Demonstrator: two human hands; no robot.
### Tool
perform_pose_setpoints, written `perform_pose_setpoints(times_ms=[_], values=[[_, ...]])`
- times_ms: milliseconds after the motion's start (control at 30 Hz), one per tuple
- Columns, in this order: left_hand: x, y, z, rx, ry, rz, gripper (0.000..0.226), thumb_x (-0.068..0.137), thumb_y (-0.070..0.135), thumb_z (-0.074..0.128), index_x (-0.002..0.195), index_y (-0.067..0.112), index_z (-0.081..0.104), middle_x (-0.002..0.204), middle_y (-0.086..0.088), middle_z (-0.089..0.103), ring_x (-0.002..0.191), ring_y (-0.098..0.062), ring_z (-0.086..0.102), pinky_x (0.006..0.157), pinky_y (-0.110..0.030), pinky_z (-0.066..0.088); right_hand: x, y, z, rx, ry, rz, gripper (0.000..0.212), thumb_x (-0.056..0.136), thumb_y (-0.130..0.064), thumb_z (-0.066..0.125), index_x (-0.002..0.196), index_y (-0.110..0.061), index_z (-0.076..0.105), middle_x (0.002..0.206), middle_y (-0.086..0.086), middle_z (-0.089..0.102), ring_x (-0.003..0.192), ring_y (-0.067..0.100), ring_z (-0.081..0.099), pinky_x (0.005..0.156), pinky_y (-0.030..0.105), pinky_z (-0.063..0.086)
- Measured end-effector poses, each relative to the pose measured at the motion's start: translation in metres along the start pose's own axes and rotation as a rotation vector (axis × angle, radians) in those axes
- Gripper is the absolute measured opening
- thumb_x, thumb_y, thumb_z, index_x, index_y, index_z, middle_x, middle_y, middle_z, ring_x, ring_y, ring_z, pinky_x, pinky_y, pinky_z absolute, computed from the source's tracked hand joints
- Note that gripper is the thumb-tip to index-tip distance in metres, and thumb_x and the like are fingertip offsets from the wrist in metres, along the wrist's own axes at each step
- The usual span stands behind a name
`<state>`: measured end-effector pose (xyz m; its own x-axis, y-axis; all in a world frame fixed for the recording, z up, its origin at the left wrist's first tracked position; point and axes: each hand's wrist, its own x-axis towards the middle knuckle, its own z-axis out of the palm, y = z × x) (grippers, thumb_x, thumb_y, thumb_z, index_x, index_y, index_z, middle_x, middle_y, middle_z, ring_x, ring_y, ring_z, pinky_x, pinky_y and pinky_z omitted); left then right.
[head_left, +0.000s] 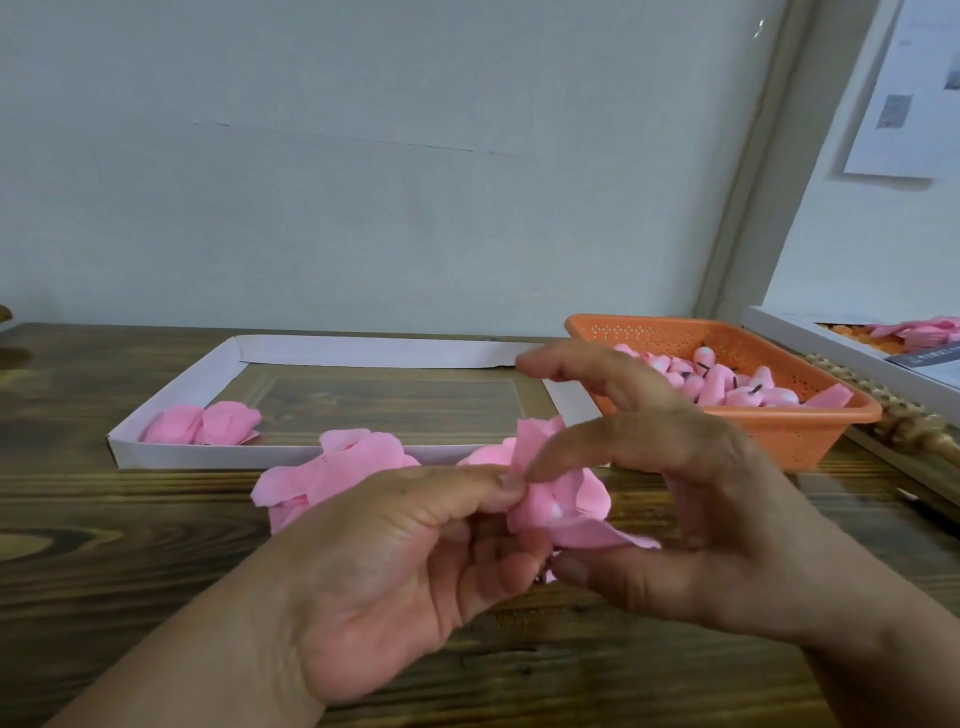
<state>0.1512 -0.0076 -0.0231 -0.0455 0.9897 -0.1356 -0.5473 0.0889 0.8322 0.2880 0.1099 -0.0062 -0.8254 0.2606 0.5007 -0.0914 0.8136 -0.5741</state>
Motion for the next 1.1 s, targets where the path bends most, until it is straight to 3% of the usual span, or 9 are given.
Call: perform_pose_setpoints(times_ms=[133,300,500,567,700,767,833,967,1100], values=[[-0.001,-0.001,-0.005,0.005,-0.044,-0.04,0.013,0.067,0.003,0.062,0.075,-0.005,0.068,0.063,-0.016,0.057,0.045,-0.015,0.057,0.039,-0.019,0.051,-0.014,-0.004,0.001,-0.079,0.079,-0.134,0.01,0.074,-0.026,0.07,0.082,-0.021,0.073,0.134,0.001,0.051,0.13,0.014,0.044,0.102,0.029,0.037],[-0.001,-0.002,-0.007,0.05,-0.046,-0.022,0.015,0.064,0.007,0.065,0.073,-0.002,0.072,0.062,-0.016,0.058,0.046,-0.015,0.057,0.04,-0.02,0.051,-0.012,-0.003,0.003,-0.06,0.099,-0.085,0.007,0.075,-0.011,0.068,0.07,-0.006,0.069,0.125,0.003,0.058,0.122,0.016,0.052,0.098,0.023,0.039],[-0.004,-0.003,-0.007,0.115,-0.052,0.027,0.014,0.067,0.01,0.062,0.069,0.003,0.073,0.065,-0.017,0.059,0.048,-0.014,0.057,0.041,-0.02,0.05,-0.011,-0.002,0.014,-0.014,0.199,-0.067,0.018,0.068,0.0,0.064,0.066,-0.017,0.058,0.118,-0.002,0.061,0.116,0.013,0.055,0.093,0.021,0.042],[-0.003,-0.004,-0.007,0.127,-0.043,0.032,0.014,0.069,0.009,0.06,0.069,0.002,0.072,0.065,-0.018,0.058,0.047,-0.015,0.057,0.041,-0.02,0.05,-0.012,-0.002,0.015,-0.047,0.203,-0.093,0.017,0.07,-0.004,0.064,0.078,-0.018,0.058,0.121,-0.003,0.058,0.12,0.012,0.052,0.095,0.02,0.04],[-0.003,-0.005,-0.009,0.146,-0.035,0.008,0.012,0.075,0.009,0.064,0.069,0.003,0.073,0.063,-0.014,0.06,0.048,-0.014,0.058,0.041,-0.02,0.049,-0.007,-0.002,0.012,-0.129,0.12,-0.17,0.046,0.063,0.005,0.063,0.099,-0.023,0.061,0.13,0.002,0.05,0.125,0.013,0.047,0.102,0.025,0.038],[-0.004,-0.006,-0.01,0.168,-0.059,-0.005,0.011,0.078,0.011,0.071,0.069,0.006,0.075,0.063,-0.011,0.063,0.049,-0.013,0.059,0.042,-0.019,0.049,-0.005,-0.003,0.01,-0.13,0.04,-0.165,0.037,0.064,0.003,0.061,0.091,-0.022,0.067,0.13,0.002,0.051,0.127,0.014,0.046,0.103,0.024,0.035],[-0.003,-0.006,-0.01,0.185,-0.085,-0.008,0.014,0.072,0.012,0.063,0.072,0.007,0.076,0.063,-0.009,0.065,0.05,-0.011,0.06,0.042,-0.018,0.048,-0.006,-0.005,0.008,-0.079,-0.014,-0.111,0.024,0.067,-0.008,0.057,0.082,-0.022,0.068,0.129,-0.003,0.052,0.128,0.014,0.045,0.101,0.02,0.034],[-0.004,-0.006,-0.01,0.22,-0.129,0.029,0.019,0.074,0.013,0.059,0.073,0.008,0.077,0.066,-0.006,0.068,0.051,-0.01,0.061,0.045,-0.018,0.049,-0.007,-0.005,0.008,-0.031,0.004,-0.073,0.024,0.064,-0.015,0.053,0.079,-0.027,0.067,0.124,-0.008,0.055,0.127,0.013,0.047,0.095,0.023,0.039],[-0.004,-0.005,-0.012,0.276,-0.185,0.074,0.015,0.067,0.012,0.068,0.079,0.011,0.078,0.064,-0.001,0.067,0.056,-0.006,0.062,0.051,-0.016,0.05,-0.006,-0.005,0.009,-0.017,0.025,-0.066,0.029,0.065,-0.006,0.061,0.078,-0.031,0.066,0.123,-0.006,0.056,0.125,0.013,0.049,0.098,0.017,0.035]])
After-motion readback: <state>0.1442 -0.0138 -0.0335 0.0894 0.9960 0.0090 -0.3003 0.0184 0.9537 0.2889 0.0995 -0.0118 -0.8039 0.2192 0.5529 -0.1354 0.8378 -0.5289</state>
